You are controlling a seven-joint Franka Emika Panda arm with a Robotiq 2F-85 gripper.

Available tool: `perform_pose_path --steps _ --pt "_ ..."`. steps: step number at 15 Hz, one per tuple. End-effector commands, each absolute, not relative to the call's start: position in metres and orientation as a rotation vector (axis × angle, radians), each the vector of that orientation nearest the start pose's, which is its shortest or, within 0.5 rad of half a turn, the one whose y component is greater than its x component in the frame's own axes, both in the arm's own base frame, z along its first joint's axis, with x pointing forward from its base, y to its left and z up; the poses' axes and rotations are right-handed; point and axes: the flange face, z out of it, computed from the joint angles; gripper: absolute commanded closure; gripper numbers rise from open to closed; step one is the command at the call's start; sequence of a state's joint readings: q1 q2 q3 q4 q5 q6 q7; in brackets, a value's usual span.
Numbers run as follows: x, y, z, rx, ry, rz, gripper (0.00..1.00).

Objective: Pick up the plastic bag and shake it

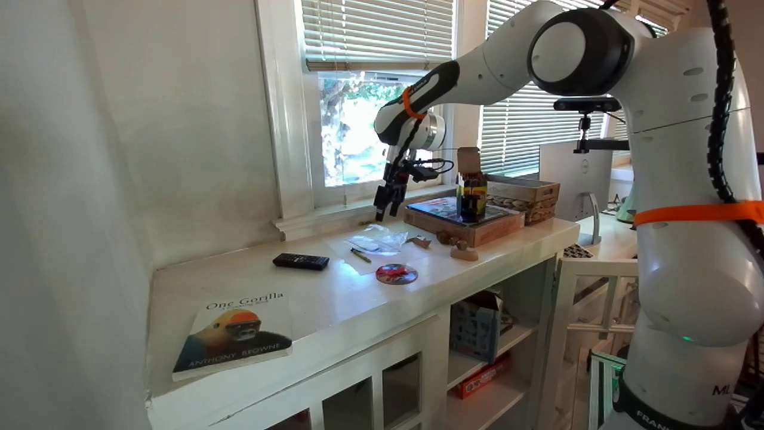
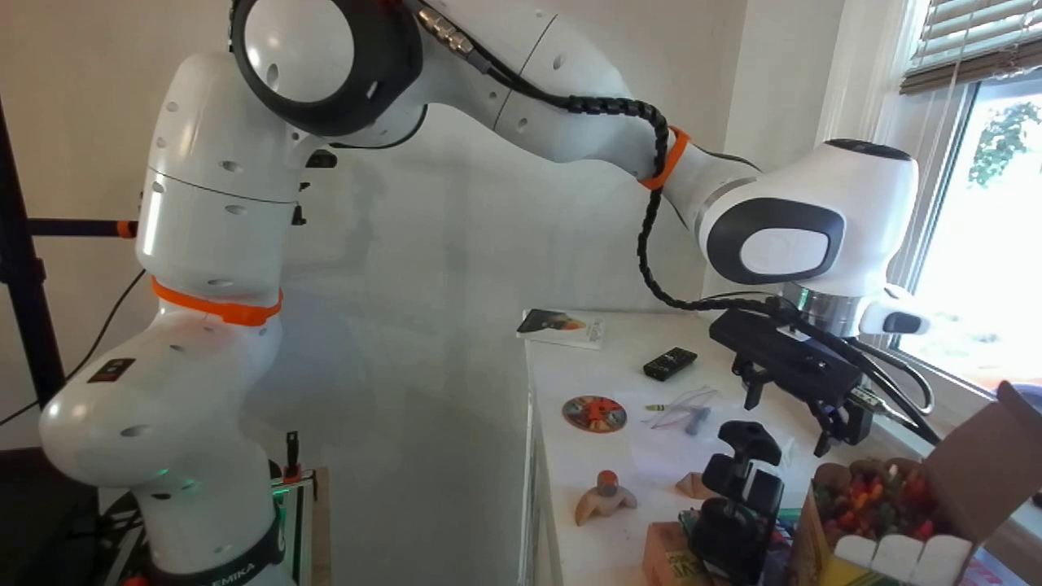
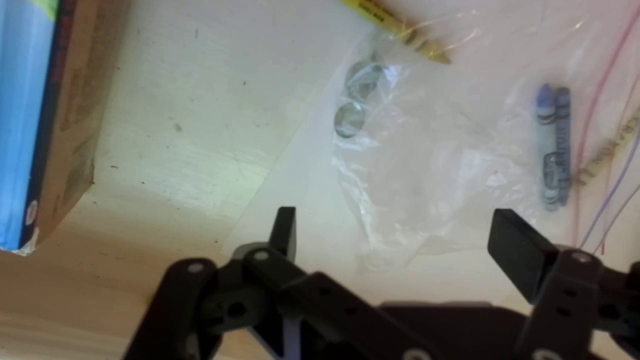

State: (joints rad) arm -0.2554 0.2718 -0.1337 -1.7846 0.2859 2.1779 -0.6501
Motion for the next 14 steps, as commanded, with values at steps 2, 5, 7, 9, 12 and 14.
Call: perform_pose_path --steps 2,5,7,9,12,14 --pt "0.607 -0.23 0.406 -2.974 -0.223 -0.29 0.0" --pt "0.609 -0.236 0.399 -2.97 -0.233 -0.29 0.29" --pt "0.609 -0.241 0.396 -2.963 -0.234 -0.29 0.39" --pt "0.61 -0.246 0.394 -2.953 -0.246 -0.288 0.47" --pt "0.611 -0.25 0.389 -2.946 -0.262 -0.283 0.61" --pt "0.613 -0.25 0.387 -2.939 -0.282 -0.277 0.58"
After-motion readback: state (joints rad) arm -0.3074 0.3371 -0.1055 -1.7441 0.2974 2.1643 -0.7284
